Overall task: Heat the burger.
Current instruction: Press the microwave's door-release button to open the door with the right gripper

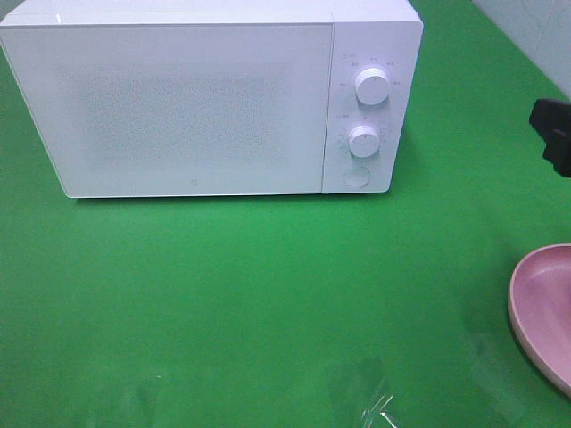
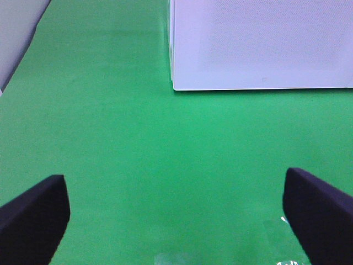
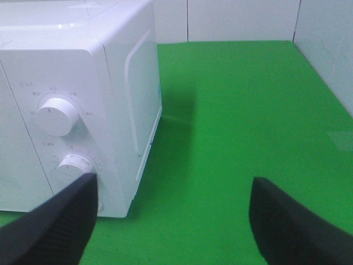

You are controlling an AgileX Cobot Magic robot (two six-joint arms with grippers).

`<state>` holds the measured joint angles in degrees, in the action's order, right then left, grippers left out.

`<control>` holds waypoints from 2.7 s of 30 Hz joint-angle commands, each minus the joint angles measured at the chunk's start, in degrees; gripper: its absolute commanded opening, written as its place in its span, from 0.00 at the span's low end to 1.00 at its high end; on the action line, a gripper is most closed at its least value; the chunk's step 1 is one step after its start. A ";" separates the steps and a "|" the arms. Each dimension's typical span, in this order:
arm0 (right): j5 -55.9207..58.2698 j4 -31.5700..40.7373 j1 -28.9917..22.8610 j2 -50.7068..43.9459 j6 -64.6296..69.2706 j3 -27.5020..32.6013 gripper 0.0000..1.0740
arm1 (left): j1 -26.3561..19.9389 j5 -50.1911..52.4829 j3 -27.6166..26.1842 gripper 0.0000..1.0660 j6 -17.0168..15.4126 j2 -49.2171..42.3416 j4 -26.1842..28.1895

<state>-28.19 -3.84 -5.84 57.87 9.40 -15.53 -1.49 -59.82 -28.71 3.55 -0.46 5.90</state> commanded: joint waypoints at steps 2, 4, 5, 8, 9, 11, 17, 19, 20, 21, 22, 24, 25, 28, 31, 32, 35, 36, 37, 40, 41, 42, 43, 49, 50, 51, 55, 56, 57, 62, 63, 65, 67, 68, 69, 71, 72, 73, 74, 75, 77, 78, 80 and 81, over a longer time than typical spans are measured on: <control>-3.67 1.20 0.23 4.47 -1.09 0.11 0.68 | -0.06 0.11 0.11 0.91 0.06 -0.97 0.69; -4.30 1.89 0.23 5.16 -1.09 0.11 0.68 | -0.06 0.11 0.11 0.91 0.06 -0.97 0.69; -4.98 3.09 0.23 5.96 -1.32 0.11 0.68 | -0.06 0.11 0.11 0.91 0.06 -0.97 0.69; -5.50 3.84 0.23 6.13 -2.41 0.17 0.68 | -0.06 0.11 0.11 0.91 0.06 -0.97 0.69; -5.50 3.84 0.23 6.13 -2.41 0.17 0.68 | -0.06 0.11 0.11 0.91 0.06 -0.97 0.69; -6.13 4.58 0.23 6.13 -2.64 0.34 0.68 | -0.06 0.11 0.11 0.91 0.06 -0.97 0.69; -11.63 6.42 0.23 6.19 -3.27 2.69 0.68 | -0.06 0.11 0.11 0.91 0.06 -0.97 0.69; -12.20 7.28 0.23 6.19 -3.61 2.86 0.68 | -0.06 0.11 0.11 0.91 0.06 -0.97 0.69; -12.20 7.28 0.23 6.19 -3.61 2.86 0.68 | -0.06 0.11 0.11 0.91 0.06 -0.97 0.69; -12.20 7.33 0.23 6.19 -3.61 2.86 0.68 | -0.06 0.11 0.11 0.91 0.06 -0.97 0.69; -12.20 7.33 0.23 6.19 -3.61 2.86 0.68 | -0.06 0.11 0.11 0.91 0.06 -0.97 0.69; -12.32 7.33 0.23 6.19 -3.67 2.86 0.68 | -0.06 0.11 0.11 0.91 0.06 -0.97 0.69; -12.32 7.33 0.23 6.19 -3.67 2.86 0.68 | -0.06 0.11 0.11 0.91 0.06 -0.97 0.69; -13.92 7.33 0.23 8.14 -3.67 2.81 0.68 | -0.06 0.11 0.11 0.91 0.06 -0.97 0.69; -16.56 7.45 -0.40 12.95 -3.67 2.81 0.68 | -0.06 0.11 0.11 0.91 0.06 -0.97 0.69; -16.56 7.45 -0.40 12.95 -3.67 2.81 0.68 | -0.06 0.11 0.11 0.91 0.06 -0.97 0.69; -19.65 9.40 -4.64 17.25 -6.25 2.81 0.68 | -0.06 0.11 0.11 0.91 0.06 -0.97 0.69; -22.00 12.20 -8.19 19.77 -10.14 2.81 0.68 | -0.06 0.11 0.11 0.91 0.06 -0.97 0.69; -22.00 12.20 -8.19 19.77 -10.14 2.81 0.68 | -0.06 0.11 0.11 0.91 0.06 -0.97 0.69; -28.48 23.38 -17.02 24.87 -15.99 2.75 0.68 | -0.06 0.11 0.11 0.91 0.06 -0.97 0.69; -28.48 23.38 -17.02 24.87 -15.99 2.75 0.68 | -0.06 0.11 0.11 0.91 0.06 -0.97 0.69; -30.02 25.61 -19.25 26.07 -16.62 2.75 0.68 | -0.06 0.11 0.11 0.91 0.06 -0.97 0.69; -33.00 31.05 -23.78 28.13 -18.22 2.69 0.68 | -0.06 0.11 0.11 0.91 0.06 -0.97 0.69; -39.48 42.17 -33.75 32.43 -21.08 2.69 0.68 | -0.06 0.11 0.11 0.91 0.06 -0.97 0.69; -40.51 46.75 -37.24 33.58 -21.08 2.41 0.68 | -0.06 0.11 0.11 0.91 0.06 -0.97 0.69; -40.51 46.75 -37.24 33.58 -21.08 2.41 0.68 | -0.06 0.11 0.11 0.91 0.06 -0.97 0.69; -40.57 53.46 -42.17 35.18 -21.77 0.69 0.68 | -0.06 0.11 0.11 0.91 0.06 -0.97 0.69; -40.57 54.72 -43.77 35.70 -22.40 -0.29 0.68 | -0.06 0.11 0.11 0.91 0.06 -0.97 0.69; -40.57 54.83 -44.46 35.70 -23.26 -0.86 0.68 | -0.06 0.11 0.11 0.91 0.06 -0.97 0.69; -40.45 54.77 -46.01 35.70 -24.69 -3.15 0.68 | -0.06 0.11 0.11 0.91 0.06 -0.97 0.69; -40.45 54.89 -46.07 35.70 -24.69 -4.13 0.68 | -0.06 0.11 0.11 0.91 0.06 -0.97 0.69; -40.45 54.89 -46.07 35.70 -24.69 -4.41 0.68 | -0.06 0.11 0.11 0.91 0.06 -0.97 0.69; -40.45 54.89 -46.07 35.70 -24.64 -4.98 0.68 | -0.06 0.11 0.11 0.91 0.06 -0.97 0.69; -40.16 55.12 -46.07 35.70 -23.89 -5.33 0.68 | -0.06 0.11 0.11 0.91 0.06 -0.97 0.69; -40.16 55.12 -46.07 35.70 -23.89 -5.33 0.68 | -0.06 0.11 0.11 0.91 0.06 -0.97 0.69; -39.99 55.41 -46.07 35.70 -20.28 -5.33 0.68 | -0.06 0.11 0.11 0.91 0.06 -0.97 0.69; -38.90 55.69 -46.07 35.70 -13.81 -5.33 0.67 | -0.06 0.11 0.11 0.91 0.06 -0.97 0.69; -38.90 55.69 -46.07 35.70 -13.81 -5.33 0.67 | -0.06 0.11 0.11 0.91 0.06 -0.97 0.69; -37.87 55.69 -46.07 35.70 -7.16 -5.33 0.65 | -0.06 0.11 0.11 0.91 0.06 -0.97 0.69; -37.53 55.69 -46.07 35.70 -3.44 -5.33 0.64 | -0.06 0.11 0.11 0.91 0.06 -0.97 0.69; -37.41 55.63 -46.07 35.70 3.09 -5.33 0.61 | -0.06 0.11 0.11 0.91 0.06 -0.97 0.69; -37.41 55.63 -46.07 35.70 3.09 -5.33 0.61 | -0.06 0.11 0.11 0.91 0.06 -0.97 0.69; -37.41 55.58 -46.07 35.70 9.68 -5.33 0.56 | -0.06 0.11 0.11 0.91 0.06 -0.97 0.69; -37.41 55.58 -46.07 35.70 15.30 -5.33 0.52 | -0.06 0.11 0.11 0.91 0.06 -0.97 0.69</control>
<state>-66.00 52.02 -51.85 93.68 18.74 -20.40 -1.49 -59.82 -28.71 3.55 -0.46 5.90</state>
